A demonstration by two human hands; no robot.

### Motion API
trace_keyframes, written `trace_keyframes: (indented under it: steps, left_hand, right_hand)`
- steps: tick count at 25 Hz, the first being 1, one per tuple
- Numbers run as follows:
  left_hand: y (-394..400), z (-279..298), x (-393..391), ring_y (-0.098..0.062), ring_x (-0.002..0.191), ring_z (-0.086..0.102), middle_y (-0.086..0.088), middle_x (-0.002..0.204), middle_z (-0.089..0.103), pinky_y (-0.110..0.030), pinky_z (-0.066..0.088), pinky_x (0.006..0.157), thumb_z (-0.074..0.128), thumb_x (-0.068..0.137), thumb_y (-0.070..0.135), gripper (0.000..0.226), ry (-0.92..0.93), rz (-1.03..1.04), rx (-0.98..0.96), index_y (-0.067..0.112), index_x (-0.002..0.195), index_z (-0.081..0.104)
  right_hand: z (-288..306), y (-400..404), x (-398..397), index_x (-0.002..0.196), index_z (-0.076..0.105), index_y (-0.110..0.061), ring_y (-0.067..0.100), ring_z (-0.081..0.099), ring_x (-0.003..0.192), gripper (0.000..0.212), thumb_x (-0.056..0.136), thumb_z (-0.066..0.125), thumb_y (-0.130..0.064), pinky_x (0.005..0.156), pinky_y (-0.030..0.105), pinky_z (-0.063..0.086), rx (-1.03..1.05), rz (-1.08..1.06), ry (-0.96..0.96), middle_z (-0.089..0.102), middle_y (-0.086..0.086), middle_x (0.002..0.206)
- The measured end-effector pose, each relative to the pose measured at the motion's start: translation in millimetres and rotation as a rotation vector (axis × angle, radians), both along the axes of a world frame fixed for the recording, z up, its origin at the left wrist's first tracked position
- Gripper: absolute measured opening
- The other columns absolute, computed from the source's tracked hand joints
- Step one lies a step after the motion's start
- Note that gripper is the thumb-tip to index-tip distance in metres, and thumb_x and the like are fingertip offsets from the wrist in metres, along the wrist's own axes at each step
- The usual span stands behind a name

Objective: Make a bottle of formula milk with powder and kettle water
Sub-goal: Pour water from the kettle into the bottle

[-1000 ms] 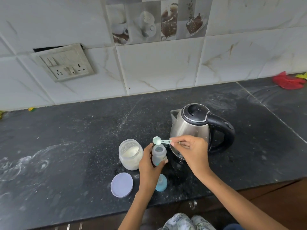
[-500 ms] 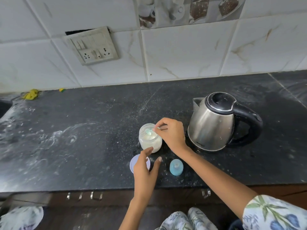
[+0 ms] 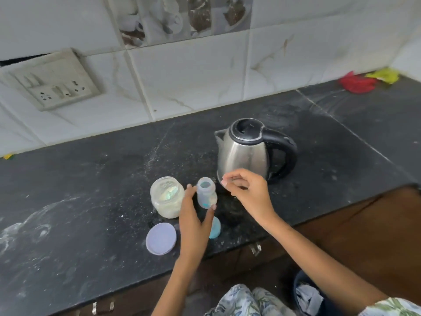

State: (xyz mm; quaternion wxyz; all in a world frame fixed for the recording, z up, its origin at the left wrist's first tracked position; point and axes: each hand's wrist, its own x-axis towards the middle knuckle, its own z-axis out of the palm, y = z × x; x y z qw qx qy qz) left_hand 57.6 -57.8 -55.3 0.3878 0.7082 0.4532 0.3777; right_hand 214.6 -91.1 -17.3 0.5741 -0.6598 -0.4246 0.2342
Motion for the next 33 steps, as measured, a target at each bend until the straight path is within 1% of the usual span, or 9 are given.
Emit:
trace_keyframes:
  steps: [4, 7, 9, 11, 16, 20, 23, 28, 33]
  left_hand:
    - [18, -2, 26, -0.017, 0.141, 0.026, -0.004, 0.152, 0.03, -0.031, 0.021, 0.115, 0.072, 0.08, 0.014, 0.081, 0.045, 0.001, -0.073, 0.011, 0.144, 0.024]
    - [28, -4, 38, -0.024, 0.135, 0.037, -0.008, 0.147, 0.038, -0.033, 0.03, 0.111, 0.07, 0.082, 0.009, 0.077, 0.043, 0.039, -0.106, 0.01, 0.144, 0.024]
    - [32, -6, 45, -0.027, 0.128, 0.045, -0.011, 0.142, 0.045, -0.035, 0.036, 0.106, 0.067, 0.083, 0.006, 0.073, 0.046, 0.079, -0.104, 0.01, 0.143, 0.026]
    - [33, -7, 51, -0.028, 0.122, 0.051, -0.011, 0.137, 0.05, -0.037, 0.041, 0.102, 0.071, 0.08, 0.006, 0.075, 0.038, 0.122, -0.1, 0.01, 0.141, 0.028]
    - [38, -11, 56, -0.028, 0.107, 0.058, -0.01, 0.121, 0.062, -0.036, 0.048, 0.088, 0.08, 0.071, 0.009, 0.066, 0.074, 0.185, -0.089, 0.007, 0.129, 0.049]
    - [38, -11, 58, -0.02, 0.095, 0.06, -0.001, 0.103, 0.066, -0.02, 0.042, 0.072, 0.082, 0.069, 0.01, 0.053, 0.015, 0.23, -0.11, 0.014, 0.115, 0.056]
    - [36, -12, 60, -0.02, 0.093, 0.062, 0.002, 0.1, 0.066, -0.023, 0.045, 0.074, 0.086, 0.063, 0.011, 0.056, -0.01, 0.272, -0.129, 0.019, 0.11, 0.055]
    - [38, -1, 65, -0.017, 0.092, 0.062, 0.004, 0.097, 0.065, -0.025, 0.045, 0.08, 0.089, 0.057, 0.008, 0.057, -0.035, 0.31, -0.131, 0.017, 0.101, 0.053]
    - [44, 5, 63, -0.007, 0.097, 0.062, 0.015, 0.099, 0.066, -0.017, 0.043, 0.079, 0.087, 0.06, 0.008, 0.054, 0.016, 0.24, -0.071, 0.021, 0.102, 0.057]
  right_hand:
    - [28, -27, 43, 0.099, 0.071, -0.008, 0.008, 0.07, 0.087, 0.016, 0.084, 0.074, -0.011, 0.072, 0.03, 0.06, 0.109, -0.101, -0.147, 0.073, 0.0, 0.1]
    - [44, -24, 85, 0.106, 0.069, -0.007, 0.012, 0.066, 0.101, 0.024, 0.084, 0.074, -0.012, 0.085, 0.03, 0.056, 0.24, -0.146, -0.478, 0.068, 0.002, 0.108]
    - [45, -15, 114, 0.114, 0.065, -0.008, 0.018, 0.06, 0.11, 0.033, 0.084, 0.074, -0.017, 0.094, 0.034, 0.05, 0.194, -0.099, -0.74, 0.063, 0.004, 0.117]
    - [42, -8, 137, 0.121, 0.062, -0.01, 0.021, 0.057, 0.111, 0.041, 0.084, 0.074, -0.023, 0.096, 0.039, 0.049, 0.102, -0.026, -0.856, 0.059, 0.005, 0.122]
    - [27, 3, 162, 0.131, 0.051, -0.022, 0.01, 0.063, 0.097, 0.053, 0.084, 0.07, -0.037, 0.086, 0.034, 0.054, 0.039, 0.157, -0.625, 0.061, -0.002, 0.118]
    - [19, 10, 165, 0.126, 0.057, -0.019, 0.007, 0.067, 0.098, 0.055, 0.077, 0.081, -0.023, 0.087, 0.03, 0.055, 0.153, 0.222, -0.382, 0.068, -0.006, 0.115]
    - [28, 15, 168, 0.119, 0.061, -0.016, 0.008, 0.068, 0.097, 0.053, 0.071, 0.085, -0.018, 0.088, 0.028, 0.054, 0.214, 0.218, -0.319, 0.07, -0.006, 0.112]
    - [82, 31, 182, 0.104, 0.059, -0.02, 0.006, 0.07, 0.083, 0.05, 0.064, 0.089, -0.025, 0.079, 0.019, 0.053, 0.138, 0.355, -0.373, 0.074, -0.009, 0.091]
    - [122, 40, 181, 0.1, 0.06, -0.025, 0.01, 0.069, 0.074, 0.049, 0.063, 0.089, -0.032, 0.076, 0.033, 0.054, 0.078, 0.476, -0.508, 0.073, -0.006, 0.084]
